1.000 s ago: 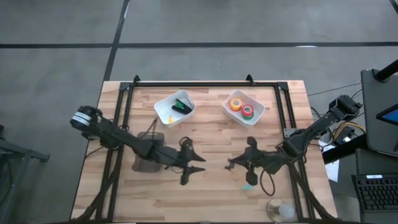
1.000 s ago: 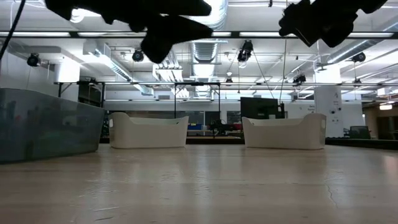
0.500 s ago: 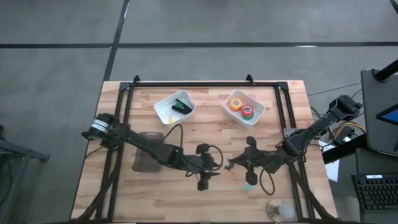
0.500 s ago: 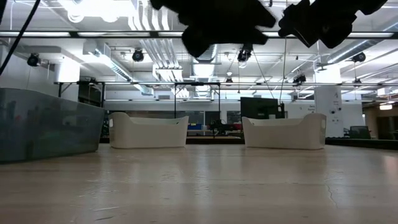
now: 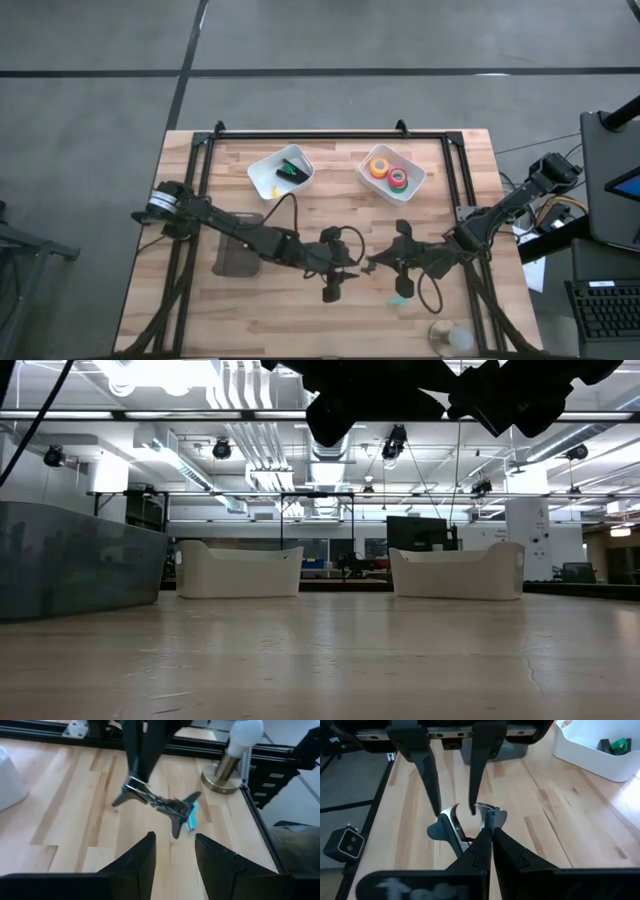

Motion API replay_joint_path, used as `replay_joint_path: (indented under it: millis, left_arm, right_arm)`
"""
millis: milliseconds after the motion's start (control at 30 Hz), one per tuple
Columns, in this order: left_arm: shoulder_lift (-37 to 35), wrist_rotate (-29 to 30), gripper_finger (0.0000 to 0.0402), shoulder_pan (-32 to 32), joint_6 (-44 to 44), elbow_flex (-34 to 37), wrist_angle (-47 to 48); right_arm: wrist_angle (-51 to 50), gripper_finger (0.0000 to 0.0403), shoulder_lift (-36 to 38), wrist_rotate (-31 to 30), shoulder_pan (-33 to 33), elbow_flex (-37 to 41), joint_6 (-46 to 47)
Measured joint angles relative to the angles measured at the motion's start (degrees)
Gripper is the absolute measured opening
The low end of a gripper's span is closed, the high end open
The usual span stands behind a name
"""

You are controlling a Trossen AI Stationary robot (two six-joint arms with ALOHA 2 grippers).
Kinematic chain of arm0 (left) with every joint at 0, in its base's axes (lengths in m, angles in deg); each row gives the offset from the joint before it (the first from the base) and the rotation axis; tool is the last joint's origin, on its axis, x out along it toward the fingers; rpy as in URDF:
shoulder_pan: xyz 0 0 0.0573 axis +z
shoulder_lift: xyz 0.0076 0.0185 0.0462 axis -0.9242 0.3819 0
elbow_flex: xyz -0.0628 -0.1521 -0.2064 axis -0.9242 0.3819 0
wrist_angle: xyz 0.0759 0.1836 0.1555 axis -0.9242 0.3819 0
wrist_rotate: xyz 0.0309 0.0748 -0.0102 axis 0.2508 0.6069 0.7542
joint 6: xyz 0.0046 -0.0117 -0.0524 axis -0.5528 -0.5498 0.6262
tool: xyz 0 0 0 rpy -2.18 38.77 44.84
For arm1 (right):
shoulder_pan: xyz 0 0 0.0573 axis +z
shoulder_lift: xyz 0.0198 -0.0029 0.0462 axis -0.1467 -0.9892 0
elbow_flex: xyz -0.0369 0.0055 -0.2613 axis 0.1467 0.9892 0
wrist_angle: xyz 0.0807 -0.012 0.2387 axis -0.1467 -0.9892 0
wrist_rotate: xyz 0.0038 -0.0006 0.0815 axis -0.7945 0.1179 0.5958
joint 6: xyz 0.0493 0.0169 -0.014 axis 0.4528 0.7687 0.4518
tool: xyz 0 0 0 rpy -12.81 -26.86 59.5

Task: Pick and place Stapler, Stapler remover, tape
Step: Put the black staple remover into the black bin

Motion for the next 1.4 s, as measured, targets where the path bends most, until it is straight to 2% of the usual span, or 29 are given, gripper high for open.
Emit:
replay_joint_path:
  millis: [567,900,1167,1400]
  left_arm:
    - [1.3,-0.4,0.0133,0.7,0.6,-0.3,-0.2]
    - [1.3,-0.7,0.0082,0.7,0.6,0.0,-0.2]
    - [1.3,-2.0,0.0011,0.7,-0.3,0.0,-0.3]
    - [1.4,-2.9,0.0011,0.7,-2.0,0.1,-0.3]
  right_arm:
    - [2.4,0.0008,-3.4,0.0,-0.1,-1.0,-0.4]
    - [2.3,0.0008,-3.5,-0.2,-0.2,-1.7,-0.2]
    - [1.8,0.0008,-3.5,0.1,-0.2,-1.7,0.5]
    - [0.6,0.0009,-3.5,0.0,-0.2,-1.6,1.8]
